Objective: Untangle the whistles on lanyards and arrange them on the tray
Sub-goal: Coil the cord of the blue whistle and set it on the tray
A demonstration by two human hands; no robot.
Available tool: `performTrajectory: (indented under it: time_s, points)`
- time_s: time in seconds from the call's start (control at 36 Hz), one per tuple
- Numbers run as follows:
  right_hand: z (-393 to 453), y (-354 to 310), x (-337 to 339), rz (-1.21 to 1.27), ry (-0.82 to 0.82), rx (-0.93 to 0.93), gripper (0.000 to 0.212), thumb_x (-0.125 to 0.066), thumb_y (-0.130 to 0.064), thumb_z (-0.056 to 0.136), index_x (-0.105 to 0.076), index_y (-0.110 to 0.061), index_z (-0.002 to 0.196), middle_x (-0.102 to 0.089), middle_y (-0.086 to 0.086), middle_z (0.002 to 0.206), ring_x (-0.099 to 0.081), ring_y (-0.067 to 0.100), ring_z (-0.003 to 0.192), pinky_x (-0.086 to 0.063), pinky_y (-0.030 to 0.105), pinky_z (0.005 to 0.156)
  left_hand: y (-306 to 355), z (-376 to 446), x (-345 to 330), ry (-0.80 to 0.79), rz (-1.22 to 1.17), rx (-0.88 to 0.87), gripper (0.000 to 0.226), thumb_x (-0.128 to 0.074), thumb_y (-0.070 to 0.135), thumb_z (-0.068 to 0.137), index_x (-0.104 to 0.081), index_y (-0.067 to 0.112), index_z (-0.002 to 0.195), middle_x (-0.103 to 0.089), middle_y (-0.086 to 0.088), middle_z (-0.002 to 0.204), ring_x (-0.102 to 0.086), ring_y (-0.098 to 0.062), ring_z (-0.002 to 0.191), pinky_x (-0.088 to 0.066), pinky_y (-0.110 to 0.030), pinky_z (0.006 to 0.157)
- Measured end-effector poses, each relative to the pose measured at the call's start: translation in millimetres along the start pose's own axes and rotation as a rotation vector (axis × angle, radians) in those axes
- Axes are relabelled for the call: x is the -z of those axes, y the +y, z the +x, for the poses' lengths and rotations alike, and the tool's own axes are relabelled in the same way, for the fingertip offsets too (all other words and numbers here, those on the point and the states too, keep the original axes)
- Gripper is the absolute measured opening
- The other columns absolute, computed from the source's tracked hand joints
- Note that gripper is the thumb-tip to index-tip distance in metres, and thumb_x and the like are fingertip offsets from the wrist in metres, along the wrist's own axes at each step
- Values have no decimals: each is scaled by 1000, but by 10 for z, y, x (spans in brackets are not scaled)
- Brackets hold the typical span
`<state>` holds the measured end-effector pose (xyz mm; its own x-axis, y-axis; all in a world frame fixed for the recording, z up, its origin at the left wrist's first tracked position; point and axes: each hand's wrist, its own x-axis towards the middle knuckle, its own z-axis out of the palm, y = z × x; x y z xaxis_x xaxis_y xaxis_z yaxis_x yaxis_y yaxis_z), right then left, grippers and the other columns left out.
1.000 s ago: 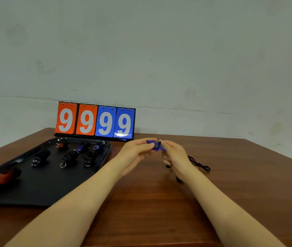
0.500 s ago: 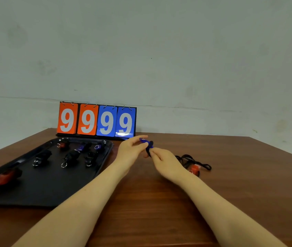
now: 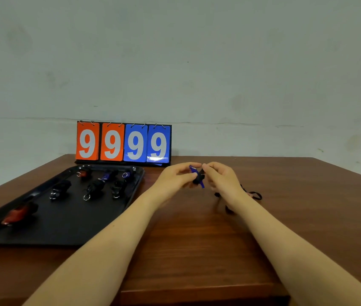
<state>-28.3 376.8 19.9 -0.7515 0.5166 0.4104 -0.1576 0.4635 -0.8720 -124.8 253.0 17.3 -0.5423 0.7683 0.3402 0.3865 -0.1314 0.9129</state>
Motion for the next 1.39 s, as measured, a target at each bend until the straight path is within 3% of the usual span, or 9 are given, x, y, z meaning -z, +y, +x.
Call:
performTrajectory:
  time_s: [0.28,0.47,0.64,0.75,0.81,0.89,1.03,1.25,1.39]
  points:
    - [9,16,11,185,-22,-122,26,-48,-22,100,-63,-6,87,-38,-5,48,-25,9,40,-21,21,40,19,-32,-95,47,-411,65,22,-56,9,94,-69,17,110,-72,-8,108,-68,-20,102,-53,-26,81]
    - [-5,68,-99,-3,-124,-81,29,-41,-29,102,-63,-20,84,-40,-8,54,-32,6,46,-28,20,45,21,-8,-80,165,-657,67,20,-55,2,93,-66,8,109,-72,-14,102,-67,-18,85,-57,-22,74]
    - [-40,55,-158,-287,-187,87,32,-38,-26,103,-66,-19,89,-49,-13,61,-48,-5,55,-34,16,63,-35,24,-46,264,-581,68,25,-61,4,91,-67,10,115,-74,-7,97,-71,-13,87,-56,-24,72]
    - [-39,56,-177,-432,-213,128,33,-37,-25,103,-69,-18,99,-61,-14,88,-55,-1,85,-39,18,78,-81,46,-23,332,-407,63,26,-67,9,87,-70,17,111,-73,-5,106,-67,-18,105,-49,-36,100]
    - [-47,52,-169,-484,-234,148,33,-37,-26,102,-69,-19,99,-63,-10,91,-57,6,89,-43,25,83,-86,44,-15,351,-314,65,25,-68,12,86,-71,23,109,-72,-4,110,-64,-18,109,-46,-39,103]
    - [-76,26,-149,-504,-276,180,32,-37,-26,102,-68,-19,94,-60,-8,79,-56,9,75,-45,30,77,-94,42,-11,370,-204,49,30,-66,10,88,-68,21,115,-68,0,114,-61,-9,104,-49,-31,97]
    - [-57,-5,-141,-279,-197,168,33,-38,-22,101,-61,-20,78,-54,-11,71,-49,0,66,-40,19,66,-119,52,11,357,-108,25,28,-66,10,88,-68,22,113,-66,2,110,-60,-3,95,-54,-22,83]
    - [33,18,9,96,16,33,32,-43,-22,101,-59,-14,75,-38,-12,48,-31,4,44,-27,16,43,7,21,-31,180,-370,53,30,-62,4,89,-65,12,118,-69,-11,113,-68,-21,103,-53,-33,94]
    - [28,21,44,86,31,39,31,-48,-26,99,-59,-14,73,-39,-12,49,-32,2,42,-29,15,43,61,-34,-31,105,-499,90,22,-59,3,91,-66,8,111,-71,-14,108,-70,-20,98,-56,-26,82]
